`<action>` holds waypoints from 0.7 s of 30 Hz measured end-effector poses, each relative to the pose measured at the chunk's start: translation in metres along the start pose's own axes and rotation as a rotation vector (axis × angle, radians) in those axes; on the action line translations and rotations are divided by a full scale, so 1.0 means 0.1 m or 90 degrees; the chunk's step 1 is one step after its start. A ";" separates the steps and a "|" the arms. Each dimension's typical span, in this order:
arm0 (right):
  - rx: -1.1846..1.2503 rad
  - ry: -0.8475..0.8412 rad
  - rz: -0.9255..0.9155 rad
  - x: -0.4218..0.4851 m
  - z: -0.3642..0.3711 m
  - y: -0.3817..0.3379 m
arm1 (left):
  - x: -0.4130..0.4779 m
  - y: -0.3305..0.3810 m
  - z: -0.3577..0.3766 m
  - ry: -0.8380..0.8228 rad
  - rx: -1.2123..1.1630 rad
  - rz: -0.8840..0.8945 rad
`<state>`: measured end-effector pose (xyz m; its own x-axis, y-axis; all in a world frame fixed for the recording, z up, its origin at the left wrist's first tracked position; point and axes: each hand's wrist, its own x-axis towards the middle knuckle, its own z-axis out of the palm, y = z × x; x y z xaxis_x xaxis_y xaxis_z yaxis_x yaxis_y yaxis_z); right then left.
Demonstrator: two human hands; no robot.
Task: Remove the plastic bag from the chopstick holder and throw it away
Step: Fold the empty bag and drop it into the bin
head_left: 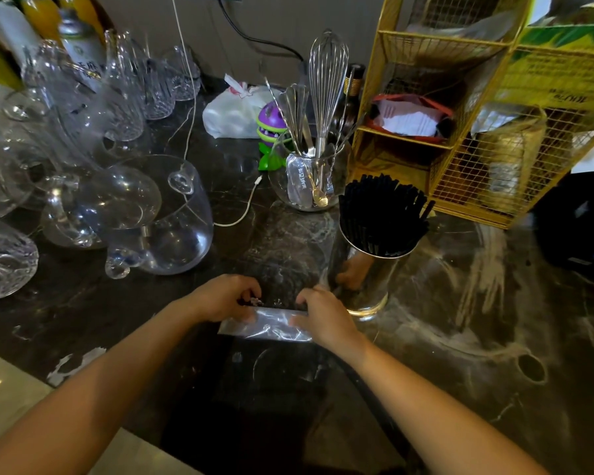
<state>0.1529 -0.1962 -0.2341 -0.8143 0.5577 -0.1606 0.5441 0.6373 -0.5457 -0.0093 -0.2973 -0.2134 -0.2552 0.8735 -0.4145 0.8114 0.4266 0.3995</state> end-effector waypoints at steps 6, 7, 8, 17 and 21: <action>-0.043 -0.048 0.028 0.01 -0.03 -0.02 | 0.03 0.07 -0.03 -0.046 -0.009 -0.004; -0.042 -0.058 0.034 0.01 -0.04 -0.02 | 0.03 0.07 -0.04 -0.054 -0.009 -0.003; -0.040 -0.069 0.038 0.01 -0.04 -0.03 | 0.03 0.08 -0.04 -0.063 -0.006 0.000; -0.039 -0.133 0.056 -0.01 -0.09 -0.09 | 0.03 0.12 -0.05 -0.132 0.036 0.026; -0.010 -0.127 0.045 -0.05 -0.08 -0.10 | 0.01 0.12 -0.04 -0.124 0.056 0.046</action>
<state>0.1537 -0.2010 -0.2209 -0.7970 0.4856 -0.3591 0.6032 0.6095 -0.5145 -0.0015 -0.2905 -0.2056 -0.0947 0.8355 -0.5413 0.8691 0.3346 0.3643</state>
